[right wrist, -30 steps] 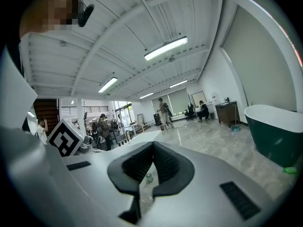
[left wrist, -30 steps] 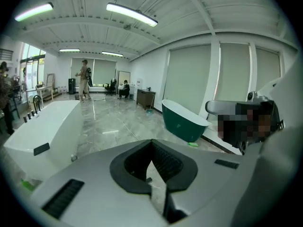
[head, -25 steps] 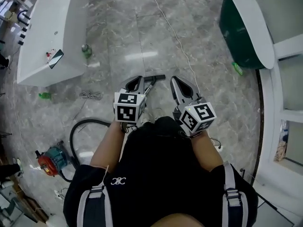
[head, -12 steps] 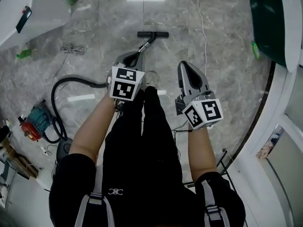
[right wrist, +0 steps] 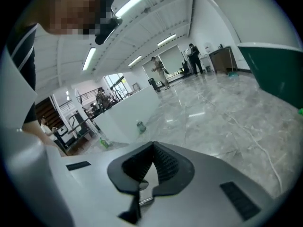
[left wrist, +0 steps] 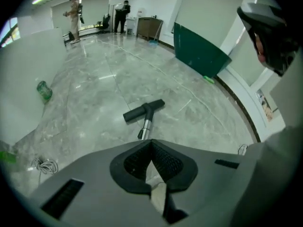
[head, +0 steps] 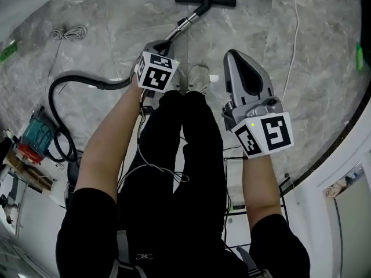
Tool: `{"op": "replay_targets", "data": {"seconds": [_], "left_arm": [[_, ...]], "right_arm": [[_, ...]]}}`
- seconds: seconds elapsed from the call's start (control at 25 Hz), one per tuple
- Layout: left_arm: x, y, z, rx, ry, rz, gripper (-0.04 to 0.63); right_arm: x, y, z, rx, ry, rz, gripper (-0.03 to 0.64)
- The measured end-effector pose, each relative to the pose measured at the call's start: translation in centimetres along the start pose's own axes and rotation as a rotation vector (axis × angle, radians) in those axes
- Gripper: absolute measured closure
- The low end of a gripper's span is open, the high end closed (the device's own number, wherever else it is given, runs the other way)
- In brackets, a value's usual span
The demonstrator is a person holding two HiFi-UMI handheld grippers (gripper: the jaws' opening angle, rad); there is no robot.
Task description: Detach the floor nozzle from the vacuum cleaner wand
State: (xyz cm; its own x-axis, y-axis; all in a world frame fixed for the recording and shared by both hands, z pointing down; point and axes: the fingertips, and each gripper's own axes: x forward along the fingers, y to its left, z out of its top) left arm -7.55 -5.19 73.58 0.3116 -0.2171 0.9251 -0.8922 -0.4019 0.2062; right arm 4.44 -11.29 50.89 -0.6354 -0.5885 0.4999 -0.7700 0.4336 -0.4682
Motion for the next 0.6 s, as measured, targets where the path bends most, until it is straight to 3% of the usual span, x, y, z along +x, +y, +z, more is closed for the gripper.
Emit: {"op": "replay_targets", "data": {"seconds": [0.12, 0.2, 0.36, 0.6], "left_arm": [[6.7, 2.1, -3.9, 0.127, 0.045, 0.044, 0.591], [10.4, 3.1, -6.4, 0.176, 0.081, 0.067, 0.572], [16.2, 4.4, -10.5, 0.21, 0.177, 0.063, 0.462], [20.5, 6.2, -13.2, 0.224, 0.228, 0.093, 0.428]], "right_arm": [[2.9, -2.6, -5.3, 0.043, 0.053, 0.06, 0.602], [4.2, -3.8, -7.9, 0.018, 0.107, 0.109, 0.602], [6.2, -6.0, -9.8, 0.046, 0.119, 0.199, 0.603], [8.8, -8.2, -10.3, 0.106, 0.082, 0.241, 0.603]]}}
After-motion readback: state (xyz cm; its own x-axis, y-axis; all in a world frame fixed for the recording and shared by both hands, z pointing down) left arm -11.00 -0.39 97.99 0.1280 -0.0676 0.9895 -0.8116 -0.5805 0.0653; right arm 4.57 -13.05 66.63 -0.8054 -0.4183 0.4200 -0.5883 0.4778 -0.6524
